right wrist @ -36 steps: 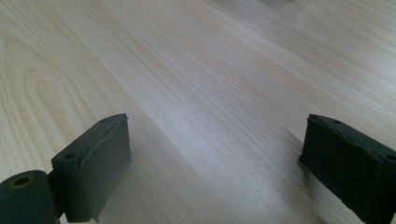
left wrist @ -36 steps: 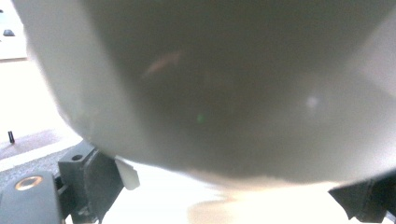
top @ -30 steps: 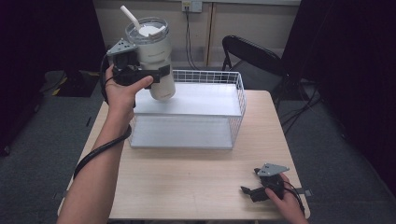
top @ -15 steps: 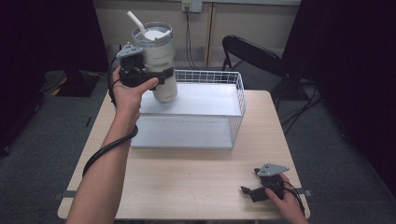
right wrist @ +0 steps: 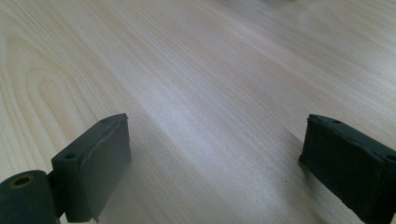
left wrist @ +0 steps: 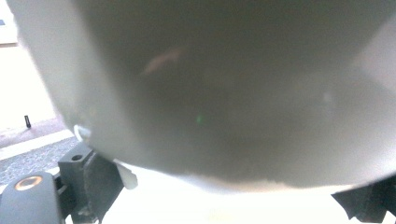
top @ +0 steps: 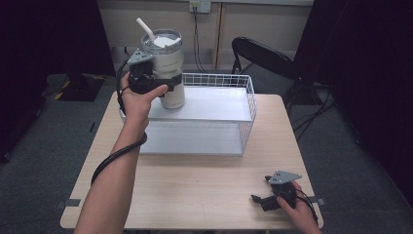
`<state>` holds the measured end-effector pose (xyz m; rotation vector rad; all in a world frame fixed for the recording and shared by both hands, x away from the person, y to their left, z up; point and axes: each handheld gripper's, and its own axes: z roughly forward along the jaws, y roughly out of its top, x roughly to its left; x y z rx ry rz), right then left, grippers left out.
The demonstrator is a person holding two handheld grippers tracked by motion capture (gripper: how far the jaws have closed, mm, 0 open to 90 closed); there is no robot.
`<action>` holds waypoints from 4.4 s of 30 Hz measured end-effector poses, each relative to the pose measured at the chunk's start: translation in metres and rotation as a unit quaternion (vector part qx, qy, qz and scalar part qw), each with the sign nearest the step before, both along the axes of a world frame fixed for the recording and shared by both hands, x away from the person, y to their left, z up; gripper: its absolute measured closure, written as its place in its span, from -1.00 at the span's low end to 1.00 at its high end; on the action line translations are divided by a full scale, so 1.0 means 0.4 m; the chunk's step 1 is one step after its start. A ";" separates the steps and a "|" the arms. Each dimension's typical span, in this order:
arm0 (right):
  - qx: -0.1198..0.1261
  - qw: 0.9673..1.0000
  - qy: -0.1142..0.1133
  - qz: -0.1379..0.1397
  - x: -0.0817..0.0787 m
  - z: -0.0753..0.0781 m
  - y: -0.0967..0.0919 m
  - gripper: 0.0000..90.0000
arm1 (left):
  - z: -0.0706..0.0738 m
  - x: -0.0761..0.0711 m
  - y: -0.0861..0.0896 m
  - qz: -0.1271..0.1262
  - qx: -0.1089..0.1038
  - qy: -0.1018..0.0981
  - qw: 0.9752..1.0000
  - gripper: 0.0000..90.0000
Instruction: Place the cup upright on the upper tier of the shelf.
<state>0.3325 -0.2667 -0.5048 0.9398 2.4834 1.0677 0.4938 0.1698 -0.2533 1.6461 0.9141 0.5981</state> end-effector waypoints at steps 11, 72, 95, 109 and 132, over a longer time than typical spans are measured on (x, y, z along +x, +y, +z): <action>0.001 1.000 -0.001 0.000 0.000 0.000 0.000 -0.83 | -0.020 0.005 -0.010 0.000 0.007 0.000 1.000 -0.78; 0.001 1.000 -0.001 -0.001 -0.002 -0.001 0.000 -0.83 | -0.089 -0.165 0.042 -0.076 0.042 0.045 0.995 -0.65; 0.000 1.000 0.000 0.000 -0.002 -0.001 0.000 -0.83 | -0.152 -0.232 0.028 -0.117 0.053 0.045 0.991 -0.65; 0.000 1.000 0.000 -0.001 -0.003 -0.001 0.000 -0.83 | -0.224 -0.246 0.037 -0.117 0.045 0.059 0.990 -0.65; 0.000 1.000 0.000 -0.002 -0.004 -0.001 0.000 -0.83 | -0.332 -0.276 0.064 -0.119 0.036 0.082 0.989 -0.65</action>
